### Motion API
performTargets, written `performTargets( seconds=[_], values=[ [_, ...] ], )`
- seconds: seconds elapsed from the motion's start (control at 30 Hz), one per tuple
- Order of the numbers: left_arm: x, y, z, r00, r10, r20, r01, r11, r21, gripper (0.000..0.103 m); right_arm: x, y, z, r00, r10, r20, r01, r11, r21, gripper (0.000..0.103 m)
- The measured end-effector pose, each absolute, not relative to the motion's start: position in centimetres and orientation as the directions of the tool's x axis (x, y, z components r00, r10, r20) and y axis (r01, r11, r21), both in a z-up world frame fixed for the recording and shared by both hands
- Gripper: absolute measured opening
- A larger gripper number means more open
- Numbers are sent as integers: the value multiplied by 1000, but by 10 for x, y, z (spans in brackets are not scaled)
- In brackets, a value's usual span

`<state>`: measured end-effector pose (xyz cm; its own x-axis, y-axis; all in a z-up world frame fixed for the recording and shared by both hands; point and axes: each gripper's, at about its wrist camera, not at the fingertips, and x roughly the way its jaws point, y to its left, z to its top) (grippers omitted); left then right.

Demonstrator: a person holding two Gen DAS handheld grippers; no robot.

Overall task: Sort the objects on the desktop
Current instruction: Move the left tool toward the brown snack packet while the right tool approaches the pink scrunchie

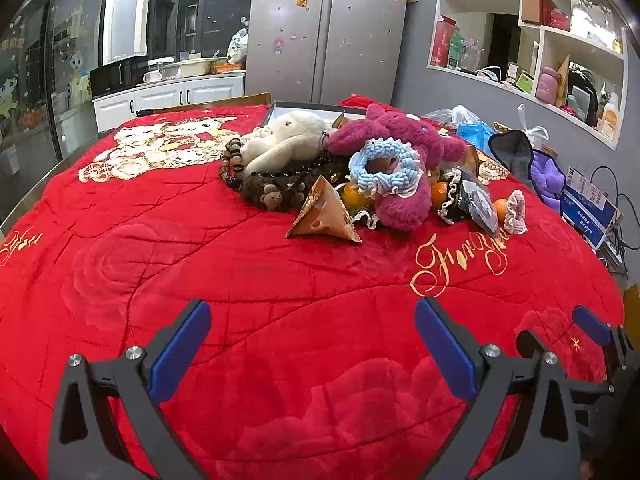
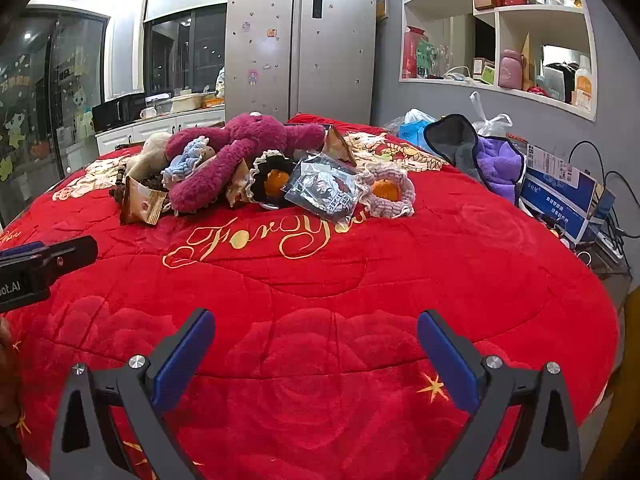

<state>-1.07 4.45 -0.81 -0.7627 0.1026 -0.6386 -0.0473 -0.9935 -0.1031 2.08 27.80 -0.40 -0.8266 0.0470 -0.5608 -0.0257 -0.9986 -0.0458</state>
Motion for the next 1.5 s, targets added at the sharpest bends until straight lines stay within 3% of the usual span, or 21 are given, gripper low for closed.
performTargets(
  seconds=[0.33,0.57,0.77,1.27,1.5],
  values=[
    [-17,48,-11,-735,132,-666,-79,-991,-109,103,20,285,3,-827,31,-561,-34,-999,-5,103],
    [-34,56,-16,-645,184,-742,-121,-983,-139,103,19,295,28,-836,-2,-548,-29,-998,49,103],
    [-57,59,-7,-621,214,-754,-136,-977,-166,103,-4,296,47,-840,5,-542,-17,-1000,17,103],
    [-140,65,-29,-545,154,-824,-132,-987,-97,102,-103,324,39,-791,43,-610,-67,-998,16,103],
    [-150,67,-33,-563,153,-813,-160,-984,-74,102,-127,323,28,-773,36,-634,-65,-998,22,103]
  ],
)
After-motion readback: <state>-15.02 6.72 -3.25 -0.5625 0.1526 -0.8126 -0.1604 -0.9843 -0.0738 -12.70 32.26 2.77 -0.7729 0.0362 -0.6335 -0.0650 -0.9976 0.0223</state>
